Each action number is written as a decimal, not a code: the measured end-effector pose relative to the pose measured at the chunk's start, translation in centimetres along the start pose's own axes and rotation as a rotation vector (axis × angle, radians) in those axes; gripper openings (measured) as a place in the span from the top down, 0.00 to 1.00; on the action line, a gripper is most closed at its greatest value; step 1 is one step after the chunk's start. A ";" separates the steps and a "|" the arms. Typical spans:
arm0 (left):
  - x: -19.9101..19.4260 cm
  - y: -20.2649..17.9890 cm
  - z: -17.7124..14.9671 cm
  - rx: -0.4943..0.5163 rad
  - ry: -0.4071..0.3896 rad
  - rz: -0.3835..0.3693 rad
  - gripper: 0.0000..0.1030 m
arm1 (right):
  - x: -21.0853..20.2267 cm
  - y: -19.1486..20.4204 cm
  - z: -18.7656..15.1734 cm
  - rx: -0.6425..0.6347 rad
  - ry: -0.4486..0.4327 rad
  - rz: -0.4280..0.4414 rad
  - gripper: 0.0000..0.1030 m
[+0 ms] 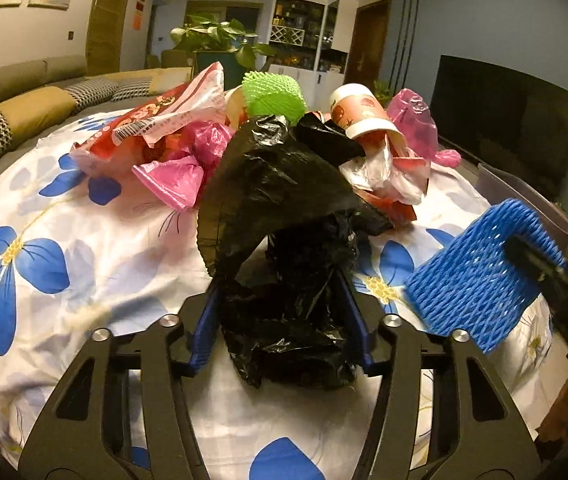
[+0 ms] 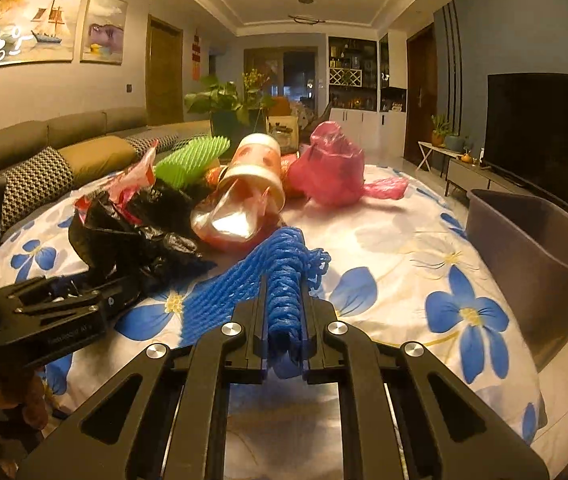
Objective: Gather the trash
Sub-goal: 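Grasp the blue foam net with the right tool while the left tool grasps the black bag, then carry the blue net and black bag over the grey bin and release both, then return both tools to the table and grasp the red-white wrapper with the right tool, then grasp the small black bag with the left tool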
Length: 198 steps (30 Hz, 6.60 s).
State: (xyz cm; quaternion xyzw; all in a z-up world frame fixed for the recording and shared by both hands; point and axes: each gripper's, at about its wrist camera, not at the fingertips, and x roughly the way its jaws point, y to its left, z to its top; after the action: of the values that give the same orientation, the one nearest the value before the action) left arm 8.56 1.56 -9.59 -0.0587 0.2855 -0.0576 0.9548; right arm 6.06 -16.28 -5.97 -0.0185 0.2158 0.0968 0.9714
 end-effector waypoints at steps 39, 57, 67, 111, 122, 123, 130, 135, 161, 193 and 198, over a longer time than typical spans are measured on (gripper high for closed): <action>-4.9 -17.4 12.8 0.230 -0.296 -0.330 0.91 | -9.7 -13.4 8.3 0.086 -0.353 -0.438 0.89; 8.3 -30.2 13.5 0.326 -0.174 -0.543 0.90 | -6.8 -22.6 7.2 0.192 -0.338 -0.701 0.89; 10.7 -32.4 12.9 0.333 -0.120 -0.566 0.90 | -5.0 -24.1 7.3 0.229 -0.299 -0.694 0.88; 9.7 -25.5 12.2 0.242 -0.165 -0.332 0.16 | -4.7 -21.8 7.4 0.244 -0.292 -0.596 0.24; 4.8 -16.8 10.2 0.134 -0.197 -0.133 0.15 | -5.7 -17.0 7.0 0.213 -0.286 -0.471 0.15; 4.4 -16.0 9.9 0.130 -0.199 -0.114 0.15 | -5.7 -16.6 7.0 0.206 -0.282 -0.457 0.14; 1.0 -9.2 8.4 0.060 -0.219 0.049 0.15 | -4.5 -11.9 7.1 0.163 -0.276 -0.308 0.14; -0.8 -4.8 7.8 0.001 -0.230 0.140 0.15 | -2.9 -8.2 7.1 0.134 -0.267 -0.219 0.14; -2.1 5.8 5.9 -0.139 -0.211 0.265 0.15 | 8.9 3.0 5.7 0.028 0.015 0.019 0.43; 4.1 -0.6 8.5 -0.003 -0.114 0.007 0.26 | 3.3 -4.1 5.0 0.068 -0.027 -0.076 0.94; 6.0 0.0 8.8 -0.036 -0.034 -0.077 0.62 | 3.2 -4.6 4.9 0.076 -0.027 -0.070 0.94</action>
State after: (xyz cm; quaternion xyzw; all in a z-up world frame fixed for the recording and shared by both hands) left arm 18.42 1.42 -5.55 -0.0880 0.2680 -0.0882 0.9553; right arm 11.80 -19.85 -2.90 0.0120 0.2053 0.0548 0.9771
